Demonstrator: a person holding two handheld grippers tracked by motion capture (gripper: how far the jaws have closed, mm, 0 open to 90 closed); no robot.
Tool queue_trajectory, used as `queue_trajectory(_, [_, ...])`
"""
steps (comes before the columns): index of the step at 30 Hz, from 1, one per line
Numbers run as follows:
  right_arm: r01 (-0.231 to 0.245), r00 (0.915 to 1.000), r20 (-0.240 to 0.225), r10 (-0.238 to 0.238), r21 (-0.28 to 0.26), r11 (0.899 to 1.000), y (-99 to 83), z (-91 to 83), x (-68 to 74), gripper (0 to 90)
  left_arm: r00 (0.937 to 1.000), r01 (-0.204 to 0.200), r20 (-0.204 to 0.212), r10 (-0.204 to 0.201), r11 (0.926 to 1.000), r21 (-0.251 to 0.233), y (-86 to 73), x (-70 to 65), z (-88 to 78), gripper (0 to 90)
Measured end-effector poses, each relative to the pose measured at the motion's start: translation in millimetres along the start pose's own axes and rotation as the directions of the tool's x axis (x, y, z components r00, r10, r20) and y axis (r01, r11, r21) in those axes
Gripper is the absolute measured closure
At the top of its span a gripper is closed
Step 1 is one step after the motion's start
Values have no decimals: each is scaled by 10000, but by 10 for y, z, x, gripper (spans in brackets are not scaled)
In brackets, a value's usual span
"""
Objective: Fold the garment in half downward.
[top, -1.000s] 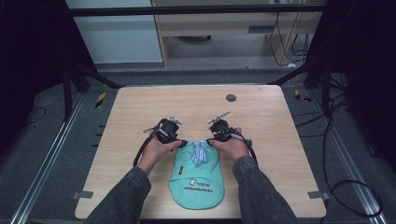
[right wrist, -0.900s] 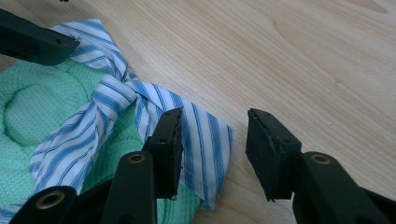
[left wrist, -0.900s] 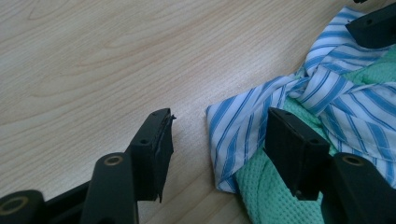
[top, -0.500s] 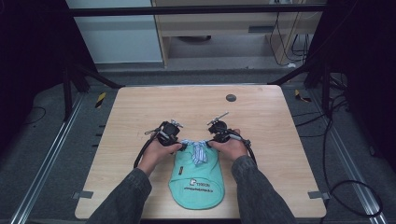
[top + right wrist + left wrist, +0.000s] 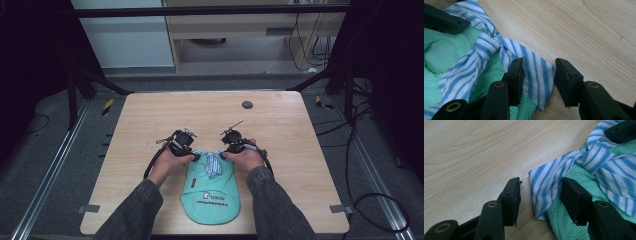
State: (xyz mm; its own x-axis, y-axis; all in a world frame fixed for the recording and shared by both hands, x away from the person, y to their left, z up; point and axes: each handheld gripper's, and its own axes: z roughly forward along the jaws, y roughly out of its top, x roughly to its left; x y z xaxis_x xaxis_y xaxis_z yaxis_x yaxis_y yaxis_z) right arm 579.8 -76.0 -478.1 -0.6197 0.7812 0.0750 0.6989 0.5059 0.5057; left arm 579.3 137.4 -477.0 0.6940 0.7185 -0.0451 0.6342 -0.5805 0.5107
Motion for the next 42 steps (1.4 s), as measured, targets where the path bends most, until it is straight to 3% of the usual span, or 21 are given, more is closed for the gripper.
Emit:
queue_trajectory(7, [134, 9999, -32, -133, 310, 9994, 25, -5, 11, 603, 9999, -89, 148, 85, 9995, 294, 41, -4, 0, 557])
queue_trajectory(10, [219, 9998, -7, -219, 629, 9978, 53, -9, 49, 660, 9993, -250, 287, 237, 9986, 459, 63, -16, -1, 611])
queue_trajectory(13, [404, 9992, -89, -398, 723, 9966, 69, -8, 56, 703, 9990, -287, 368, 270, 9985, 467, 64, -21, -2, 672])
queue_trajectory(14, [428, 9990, -146, -418, 790, 9960, 78, -4, 75, 765, 9987, -306, 430, 286, 9984, 465, 62, -25, -3, 702])
queue_trajectory(16, [565, 9983, -205, -550, 782, 9953, 79, 0, 90, 808, 9980, -332, 544, 311, 9987, 386, 50, -30, -4, 751])
queue_trajectory(19, [742, 9972, -186, -730, 796, 9941, 80, -4, 105, 825, 9971, -290, 706, 273, 9993, 224, 28, -36, -2, 818])
queue_trajectory(23, [788, 9969, -136, -780, 751, 9941, 79, -4, 111, 833, 9970, -383, 676, 372, 9991, 160, 21, -42, -7, 839])
queue_trajectory(25, [988, 9951, 29, -992, 624, 9931, 79, -29, 133, 834, 9973, -578, 466, 570, 9982, 156, 27, -45, -29, 843])
queue_trajectory(31, [1067, 9943, -24, -1067, -70, 9943, 97, -165, 120, 834, 9980, -478, 403, 490, 9984, -296, 53, -14, -127, 848])
queue_trajectory(42, [1080, 9941, 143, -1072, -845, 9906, 129, -373, 88, 833, 9936, -1128, -218, 1112, 9886, -1001, 201, -68, -358, 848])
